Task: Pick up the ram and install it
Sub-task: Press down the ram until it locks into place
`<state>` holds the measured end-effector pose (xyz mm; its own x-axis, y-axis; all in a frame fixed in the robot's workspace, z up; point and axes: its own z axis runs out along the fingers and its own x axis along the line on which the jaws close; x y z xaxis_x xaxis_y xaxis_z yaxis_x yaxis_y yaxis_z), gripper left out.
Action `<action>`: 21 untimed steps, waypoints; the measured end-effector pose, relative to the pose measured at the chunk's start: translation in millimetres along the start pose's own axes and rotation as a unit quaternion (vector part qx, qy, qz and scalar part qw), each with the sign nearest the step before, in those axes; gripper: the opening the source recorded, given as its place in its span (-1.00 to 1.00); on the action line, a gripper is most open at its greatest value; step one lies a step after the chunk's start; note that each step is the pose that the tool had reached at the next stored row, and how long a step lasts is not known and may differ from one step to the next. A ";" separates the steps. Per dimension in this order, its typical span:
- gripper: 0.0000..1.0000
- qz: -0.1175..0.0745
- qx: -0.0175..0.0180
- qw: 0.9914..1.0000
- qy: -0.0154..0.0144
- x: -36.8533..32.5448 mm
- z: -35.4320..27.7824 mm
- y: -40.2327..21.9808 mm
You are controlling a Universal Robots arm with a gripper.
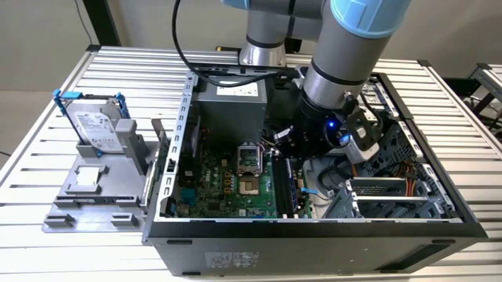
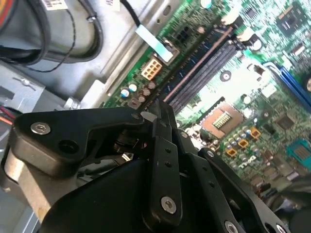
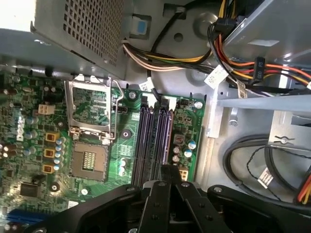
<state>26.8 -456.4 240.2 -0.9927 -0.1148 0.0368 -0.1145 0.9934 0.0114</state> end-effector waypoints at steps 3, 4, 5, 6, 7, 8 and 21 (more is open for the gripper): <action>-1.00 0.000 0.000 1.000 -0.001 0.0 0.0 0.0; -1.00 -0.001 0.000 1.000 -0.001 0.0 0.0 0.0; -1.00 -0.005 0.000 1.000 -0.001 0.0 0.0 0.0; -1.00 -0.014 0.001 1.000 -0.001 0.0 -0.1 0.0; -1.00 -0.023 0.001 1.000 -0.001 0.0 -0.1 0.0; -1.00 -0.033 0.001 0.999 -0.001 0.0 -0.1 0.0; -1.00 -0.150 0.006 0.989 0.000 0.0 -0.1 0.0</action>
<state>26.8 -456.4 240.2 -0.9139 -0.4045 0.0334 -0.4043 0.9146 0.0105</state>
